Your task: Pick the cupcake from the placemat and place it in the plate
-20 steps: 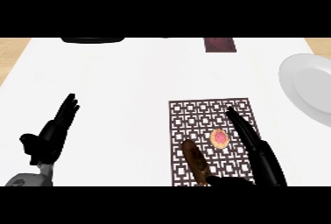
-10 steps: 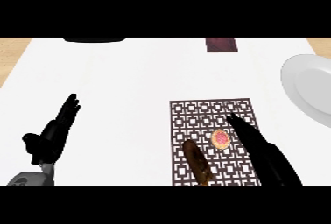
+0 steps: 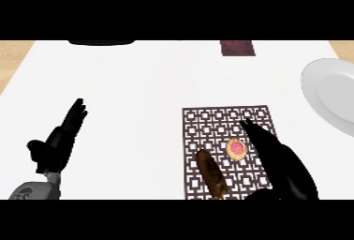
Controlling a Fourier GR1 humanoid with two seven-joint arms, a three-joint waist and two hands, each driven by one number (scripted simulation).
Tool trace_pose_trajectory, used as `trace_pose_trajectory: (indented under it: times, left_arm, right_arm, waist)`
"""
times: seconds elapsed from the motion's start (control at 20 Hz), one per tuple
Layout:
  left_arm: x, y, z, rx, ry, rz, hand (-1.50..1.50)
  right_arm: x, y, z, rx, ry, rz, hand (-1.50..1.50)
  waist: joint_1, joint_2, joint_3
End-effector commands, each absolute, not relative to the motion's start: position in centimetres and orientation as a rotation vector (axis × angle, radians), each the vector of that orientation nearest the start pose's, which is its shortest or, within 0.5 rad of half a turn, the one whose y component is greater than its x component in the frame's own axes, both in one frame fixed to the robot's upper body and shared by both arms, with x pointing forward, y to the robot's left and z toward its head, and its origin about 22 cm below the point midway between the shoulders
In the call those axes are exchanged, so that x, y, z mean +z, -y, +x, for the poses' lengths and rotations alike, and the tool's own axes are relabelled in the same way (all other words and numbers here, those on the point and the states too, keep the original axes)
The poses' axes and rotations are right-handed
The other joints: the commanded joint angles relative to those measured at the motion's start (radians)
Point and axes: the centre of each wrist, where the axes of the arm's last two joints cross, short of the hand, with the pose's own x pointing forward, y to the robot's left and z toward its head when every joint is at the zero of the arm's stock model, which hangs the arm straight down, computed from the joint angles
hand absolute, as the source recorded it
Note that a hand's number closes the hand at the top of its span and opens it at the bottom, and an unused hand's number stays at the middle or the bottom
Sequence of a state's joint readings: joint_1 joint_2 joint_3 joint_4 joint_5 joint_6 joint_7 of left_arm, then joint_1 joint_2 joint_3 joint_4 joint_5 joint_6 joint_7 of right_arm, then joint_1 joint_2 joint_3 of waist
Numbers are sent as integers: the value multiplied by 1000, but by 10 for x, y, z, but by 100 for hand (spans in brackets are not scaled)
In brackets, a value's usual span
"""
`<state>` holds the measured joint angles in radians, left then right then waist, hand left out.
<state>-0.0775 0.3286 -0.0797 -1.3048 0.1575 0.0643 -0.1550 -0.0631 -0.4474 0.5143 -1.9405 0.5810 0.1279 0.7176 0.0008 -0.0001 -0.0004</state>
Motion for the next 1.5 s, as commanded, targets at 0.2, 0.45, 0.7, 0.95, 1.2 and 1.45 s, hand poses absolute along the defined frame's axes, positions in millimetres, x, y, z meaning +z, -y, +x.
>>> trace_pose_trajectory:
  times: [0.2,0.45,0.7,0.95,1.2,1.45]
  left_arm:
    - [-18,-291,245,-140,1522,157,0]
    - [-24,-299,266,-141,1506,159,0]
    - [-31,-297,249,-133,1502,148,0]
    - [-14,-306,252,-149,1512,153,0]
    - [-20,-311,242,-134,1514,150,0]
    - [-26,-290,253,-151,1526,155,0]
  right_arm:
    - [69,189,204,1067,1089,-632,-150]
    - [28,181,227,1060,1093,-660,-150]
    - [10,165,259,1099,1029,-702,-150]
    - [14,194,261,1098,1026,-677,-150]
    - [0,171,267,1177,1061,-593,150]
    - [-1,183,252,1185,1121,-595,150]
  waist:
    - [0,-1,1]
    - [-2,0,0]
    - [5,1,1]
    - [1,0,1]
    - [3,0,1]
    - [-1,0,0]
